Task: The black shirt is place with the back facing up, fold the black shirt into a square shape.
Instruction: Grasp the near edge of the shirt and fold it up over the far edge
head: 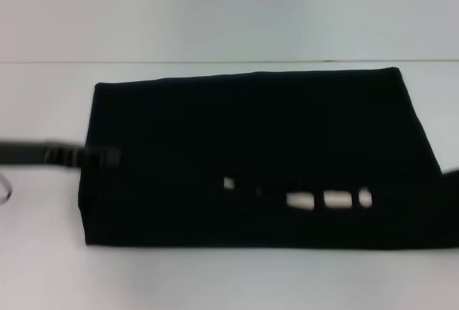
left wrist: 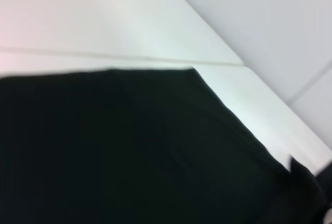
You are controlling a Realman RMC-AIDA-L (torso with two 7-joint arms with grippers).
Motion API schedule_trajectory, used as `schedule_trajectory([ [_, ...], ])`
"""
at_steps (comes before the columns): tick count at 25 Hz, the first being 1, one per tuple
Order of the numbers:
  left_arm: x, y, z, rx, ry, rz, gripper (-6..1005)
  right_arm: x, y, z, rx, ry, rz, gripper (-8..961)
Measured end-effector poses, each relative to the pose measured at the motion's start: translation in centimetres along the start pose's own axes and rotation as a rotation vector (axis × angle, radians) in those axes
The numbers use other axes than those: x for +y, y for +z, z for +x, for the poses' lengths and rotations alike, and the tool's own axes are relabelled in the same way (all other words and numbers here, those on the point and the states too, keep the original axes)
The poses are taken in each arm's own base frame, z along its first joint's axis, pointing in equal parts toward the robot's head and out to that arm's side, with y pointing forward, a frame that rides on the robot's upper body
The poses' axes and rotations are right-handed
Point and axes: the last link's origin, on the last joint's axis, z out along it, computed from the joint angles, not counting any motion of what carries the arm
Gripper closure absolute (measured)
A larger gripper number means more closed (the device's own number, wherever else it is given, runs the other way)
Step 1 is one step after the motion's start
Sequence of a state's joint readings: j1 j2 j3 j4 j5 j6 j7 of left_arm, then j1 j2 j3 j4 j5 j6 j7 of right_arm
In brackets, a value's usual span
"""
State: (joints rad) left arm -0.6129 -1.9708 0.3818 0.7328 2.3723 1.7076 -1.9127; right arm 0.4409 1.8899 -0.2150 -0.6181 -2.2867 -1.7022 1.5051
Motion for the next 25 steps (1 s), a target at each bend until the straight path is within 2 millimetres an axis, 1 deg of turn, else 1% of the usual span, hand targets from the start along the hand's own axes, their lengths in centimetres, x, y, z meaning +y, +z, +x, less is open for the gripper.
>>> schedule_trajectory([
  [1,-0.7,1.1,2.0,0.022,0.001,0.054,1001,-0.9,1.1,-1.0,-0.009,0.001,0.038,915],
  [2,-0.9,1.3,2.5,0.028,0.003,0.070,1001,-0.9,1.1,-1.0,-0.009,0.001,0.038,914],
  [3,-1.2,1.8,3.2,0.037,0.009,0.098,1001,-1.3,1.7,-1.5,-0.014,0.003,0.058,914],
  [5,-1.8,2.7,4.5,0.055,0.021,0.156,1001,-2.1,2.9,-2.4,-0.022,0.007,0.100,914],
  [8,-2.8,3.7,5.6,0.072,0.031,0.234,1000,-3.2,5.2,-3.8,-0.025,0.014,0.159,914],
  [11,-3.6,4.5,6.3,0.087,0.035,0.307,1001,-4.2,7.2,-5.0,-0.023,0.024,0.229,914],
  [15,-4.5,5.5,6.8,0.101,0.052,0.399,1000,-4.9,10.5,-6.2,-0.007,0.018,0.320,913],
  [19,-4.9,6.7,7.0,0.096,0.077,0.467,1000,-5.1,13.3,-7.3,0.005,-0.004,0.403,913],
  [25,-5.1,8.1,7.7,0.096,0.119,0.531,1001,-4.7,16.4,-8.8,0.016,-0.064,0.472,912],
])
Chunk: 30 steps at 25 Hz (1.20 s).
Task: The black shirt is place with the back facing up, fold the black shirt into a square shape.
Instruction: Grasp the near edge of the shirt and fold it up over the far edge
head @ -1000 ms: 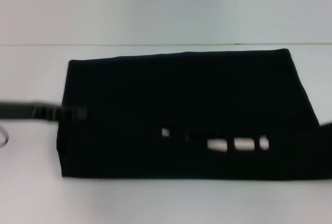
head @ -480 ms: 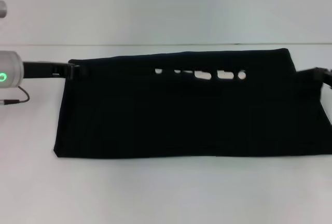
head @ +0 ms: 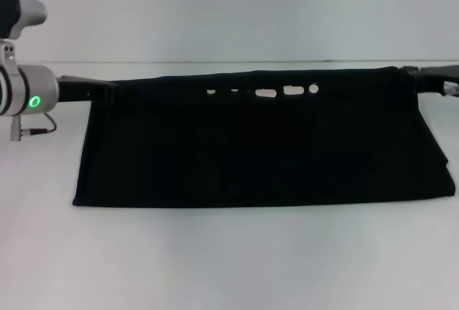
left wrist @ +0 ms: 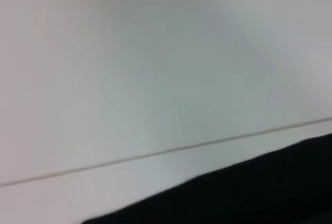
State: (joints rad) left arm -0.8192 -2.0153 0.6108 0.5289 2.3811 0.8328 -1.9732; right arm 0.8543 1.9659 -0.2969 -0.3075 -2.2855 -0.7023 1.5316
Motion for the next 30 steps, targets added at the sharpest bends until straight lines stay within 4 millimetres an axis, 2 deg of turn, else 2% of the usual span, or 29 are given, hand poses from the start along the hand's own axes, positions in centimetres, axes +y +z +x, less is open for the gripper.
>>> schedule_trajectory([
  [5,0.1,0.4,1.1,0.029,0.015,0.035,1000,0.7,1.1,-1.5,-0.017,-0.034,0.047,912],
  [13,-0.4,0.4,2.6,0.068,0.029,0.085,1001,0.6,1.4,-3.1,-0.042,-0.044,0.076,911],
  [30,0.0,1.1,2.5,0.065,0.039,0.103,999,1.4,1.9,-2.9,-0.048,-0.046,0.083,910],
])
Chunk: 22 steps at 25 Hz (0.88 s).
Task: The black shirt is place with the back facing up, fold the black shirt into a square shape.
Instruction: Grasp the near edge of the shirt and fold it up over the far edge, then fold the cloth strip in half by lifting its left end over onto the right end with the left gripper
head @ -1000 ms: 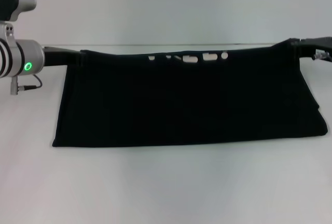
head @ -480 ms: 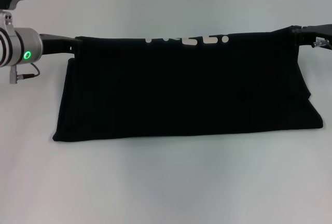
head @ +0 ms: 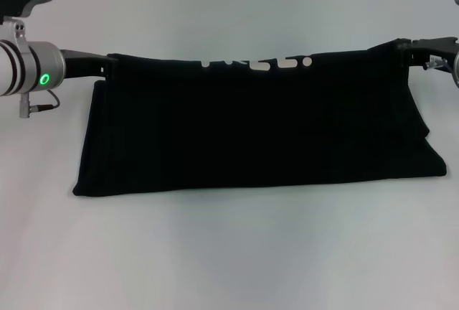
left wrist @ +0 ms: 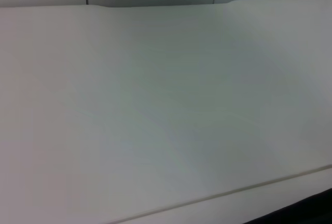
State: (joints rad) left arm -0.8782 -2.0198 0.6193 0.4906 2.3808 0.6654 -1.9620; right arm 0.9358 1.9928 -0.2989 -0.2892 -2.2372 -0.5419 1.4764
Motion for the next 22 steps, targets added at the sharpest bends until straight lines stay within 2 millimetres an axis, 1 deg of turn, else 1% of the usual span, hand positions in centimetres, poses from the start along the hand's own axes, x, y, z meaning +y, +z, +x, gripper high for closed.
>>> schedule_trajectory([
  [9,0.6,0.3,0.5,-0.011,0.045,-0.009,998,-0.5,-0.2,0.1,0.005,0.015,0.001,909],
  [13,0.4,0.4,0.7,0.005,0.031,0.014,997,-0.3,-0.2,0.3,0.022,-0.029,-0.014,908],
  [16,0.0,0.4,0.6,0.015,0.007,0.040,846,-0.2,-0.2,0.2,0.032,-0.066,-0.020,908],
  [21,-1.0,0.5,0.1,0.031,-0.066,0.116,593,-0.9,-0.3,-0.2,0.020,-0.060,0.012,675],
  [22,-1.1,0.5,0.0,0.033,-0.075,0.123,573,-1.1,-0.5,-0.3,0.016,-0.047,0.014,633],
])
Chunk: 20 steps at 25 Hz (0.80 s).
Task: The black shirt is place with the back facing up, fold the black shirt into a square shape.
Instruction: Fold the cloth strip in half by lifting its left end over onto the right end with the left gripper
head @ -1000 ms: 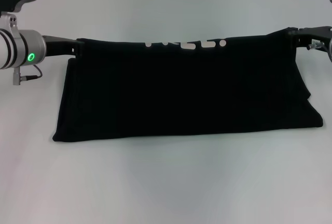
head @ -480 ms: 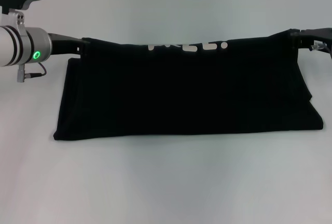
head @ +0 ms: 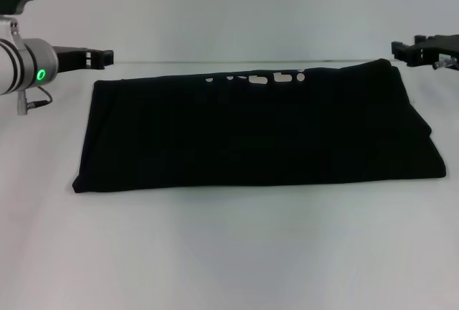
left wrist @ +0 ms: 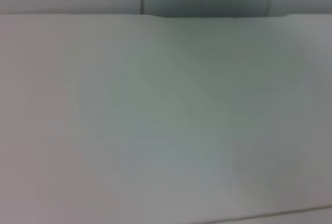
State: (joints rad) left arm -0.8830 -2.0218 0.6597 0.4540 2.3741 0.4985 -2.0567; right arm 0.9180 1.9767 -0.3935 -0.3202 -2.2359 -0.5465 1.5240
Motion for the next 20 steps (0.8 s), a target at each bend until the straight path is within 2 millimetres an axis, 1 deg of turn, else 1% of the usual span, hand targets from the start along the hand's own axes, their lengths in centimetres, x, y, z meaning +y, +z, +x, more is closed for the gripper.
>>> schedule_trajectory([
  [3,-0.4,-0.1,-0.2,0.001,-0.060,0.008,515,-0.5,-0.5,-0.3,-0.010,0.043,-0.020,508],
  [5,-0.4,-0.5,-0.3,-0.008,-0.106,-0.024,476,-0.4,-0.9,-0.4,-0.017,0.081,-0.078,425],
  [6,-0.4,-1.3,-0.5,-0.030,-0.147,-0.091,456,-0.4,-1.2,-0.5,-0.020,0.099,-0.108,415],
  [7,-0.4,-1.3,-0.5,-0.030,-0.147,-0.091,436,-0.1,-1.6,-0.5,-0.023,0.117,-0.150,405],
  [8,-0.4,-1.8,-0.7,-0.040,-0.162,-0.124,417,0.1,-1.9,-0.5,-0.025,0.130,-0.187,396],
  [11,-0.1,-4.0,-1.4,-0.074,-0.222,-0.288,358,1.0,-3.0,-0.1,-0.019,0.165,-0.309,366],
  [15,0.2,-6.9,-2.3,-0.096,-0.299,-0.489,172,2.1,-4.3,0.9,-0.006,0.170,-0.432,332],
  [16,0.1,-8.2,-2.8,-0.107,-0.335,-0.563,126,2.3,-4.4,1.1,-0.003,0.168,-0.449,324],
  [17,0.1,-8.2,-2.8,-0.107,-0.335,-0.563,113,2.5,-4.6,1.4,-0.001,0.163,-0.468,316],
  [20,0.2,-9.7,-3.9,-0.141,-0.380,-0.655,73,3.1,-5.0,2.0,0.001,0.143,-0.508,294],
])
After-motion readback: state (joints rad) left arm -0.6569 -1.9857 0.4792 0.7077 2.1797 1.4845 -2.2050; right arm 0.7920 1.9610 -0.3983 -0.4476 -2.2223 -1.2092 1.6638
